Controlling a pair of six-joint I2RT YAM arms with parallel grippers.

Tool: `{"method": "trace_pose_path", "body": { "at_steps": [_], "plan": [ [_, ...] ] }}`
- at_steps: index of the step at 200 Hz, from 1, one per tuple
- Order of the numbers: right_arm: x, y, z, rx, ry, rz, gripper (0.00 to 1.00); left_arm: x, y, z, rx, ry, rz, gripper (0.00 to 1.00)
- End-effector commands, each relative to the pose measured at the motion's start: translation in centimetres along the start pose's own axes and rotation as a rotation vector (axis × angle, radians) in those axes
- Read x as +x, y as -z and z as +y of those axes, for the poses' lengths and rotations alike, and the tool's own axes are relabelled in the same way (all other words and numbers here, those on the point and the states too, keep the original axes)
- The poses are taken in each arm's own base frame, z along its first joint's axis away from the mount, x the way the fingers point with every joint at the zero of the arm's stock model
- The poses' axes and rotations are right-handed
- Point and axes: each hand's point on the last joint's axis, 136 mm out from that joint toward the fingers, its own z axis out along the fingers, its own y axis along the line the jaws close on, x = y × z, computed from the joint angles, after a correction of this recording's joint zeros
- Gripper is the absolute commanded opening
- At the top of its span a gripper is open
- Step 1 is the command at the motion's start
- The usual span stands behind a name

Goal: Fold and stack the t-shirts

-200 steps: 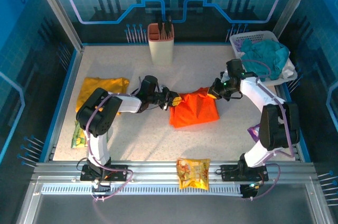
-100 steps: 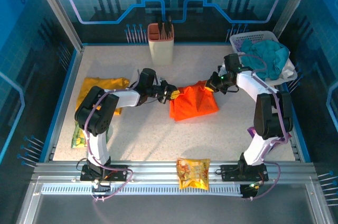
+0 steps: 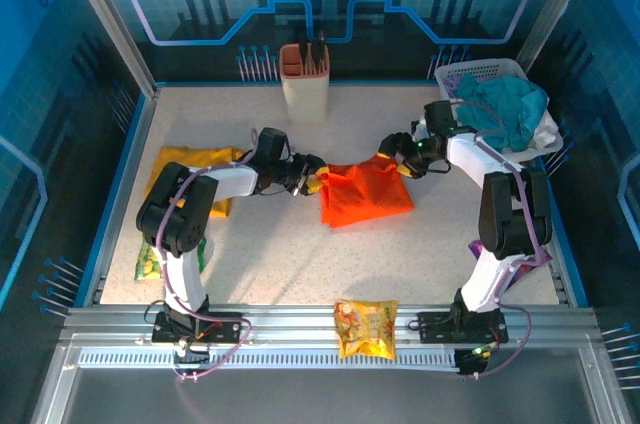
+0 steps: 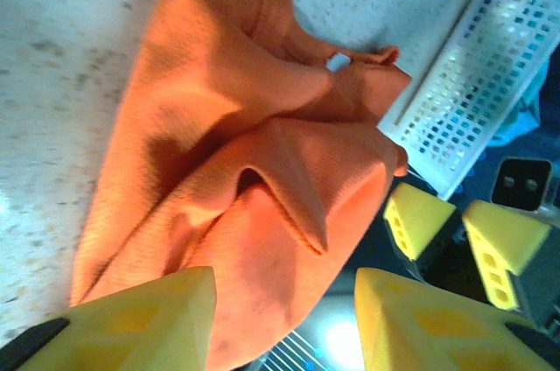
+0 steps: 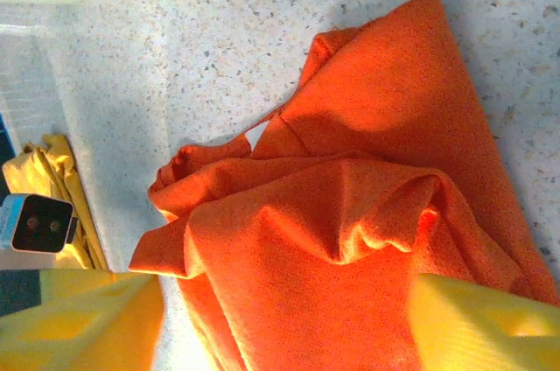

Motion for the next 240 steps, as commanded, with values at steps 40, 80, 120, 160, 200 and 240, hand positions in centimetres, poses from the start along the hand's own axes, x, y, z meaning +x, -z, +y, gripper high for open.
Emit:
{"method": "trace_pose_path", "body": {
  "at_steps": [40, 80, 120, 160, 200, 240],
  "plan": [
    [1.5, 4.6, 1.4, -0.073, 0.091, -0.062, 0.86, 3.7, 3.8, -3.8, -0.100, -0.268, -0.065, 0.47],
    [4.5, 5.6, 0.8, -0.101, 0.114, -0.046, 0.95, 7.1, 3.8, -4.6, -0.160, -0.442, -0.066, 0.51],
    [6.4, 6.0, 0.8, -0.175, 0.089, -0.053, 0.95, 9.5, 1.5, -5.8, -0.122, -0.511, -0.050, 0.52],
    [7.2, 5.1, 0.2, -0.248, 0.040, -0.082, 0.99, 10.2, -2.6, -5.9, -0.131, -0.503, 0.002, 0.50],
    [7.1, 3.6, 0.2, -0.336, 0.011, -0.089, 1.00, 9.4, -6.2, -5.8, -0.118, -0.476, 0.033, 0.49],
    [6.5, 2.4, 0.0, -0.385, -0.013, -0.104, 1.00, 6.8, -8.1, -5.5, -0.118, -0.457, -0.003, 0.48]
  ]
}}
